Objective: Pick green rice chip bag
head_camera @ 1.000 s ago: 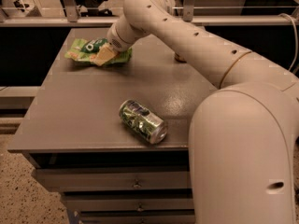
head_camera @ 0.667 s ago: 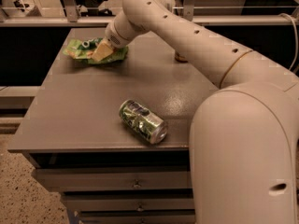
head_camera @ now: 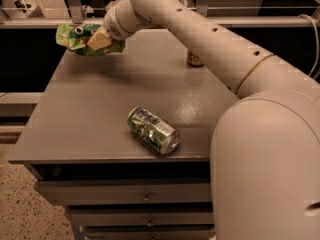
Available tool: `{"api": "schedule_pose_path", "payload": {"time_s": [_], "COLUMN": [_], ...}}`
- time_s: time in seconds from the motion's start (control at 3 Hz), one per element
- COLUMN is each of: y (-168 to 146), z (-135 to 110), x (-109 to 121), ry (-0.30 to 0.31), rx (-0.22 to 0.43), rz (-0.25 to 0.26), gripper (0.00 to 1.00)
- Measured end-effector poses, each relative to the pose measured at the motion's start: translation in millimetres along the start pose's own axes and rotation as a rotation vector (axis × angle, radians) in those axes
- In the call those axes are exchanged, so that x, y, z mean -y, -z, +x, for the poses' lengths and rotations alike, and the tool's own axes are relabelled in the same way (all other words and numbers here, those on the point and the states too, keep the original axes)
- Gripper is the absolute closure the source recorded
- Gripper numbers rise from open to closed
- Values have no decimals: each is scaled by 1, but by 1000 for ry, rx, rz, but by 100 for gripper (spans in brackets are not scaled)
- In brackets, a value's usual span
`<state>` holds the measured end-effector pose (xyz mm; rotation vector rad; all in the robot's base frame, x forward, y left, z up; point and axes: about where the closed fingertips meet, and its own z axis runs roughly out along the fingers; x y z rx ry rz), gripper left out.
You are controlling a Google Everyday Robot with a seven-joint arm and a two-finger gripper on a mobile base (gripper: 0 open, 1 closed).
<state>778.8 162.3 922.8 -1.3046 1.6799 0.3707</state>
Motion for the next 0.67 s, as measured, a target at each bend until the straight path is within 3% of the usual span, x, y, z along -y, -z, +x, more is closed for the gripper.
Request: {"api": "schedule_pose_path", "payload": {"time_s": [0.33,0.67], "y": [21,21], "z": [-33,-35], "x": [3,2], "ry": [15,17], "rx": [109,118], "rz": [22,20], "gripper": [100,100]}}
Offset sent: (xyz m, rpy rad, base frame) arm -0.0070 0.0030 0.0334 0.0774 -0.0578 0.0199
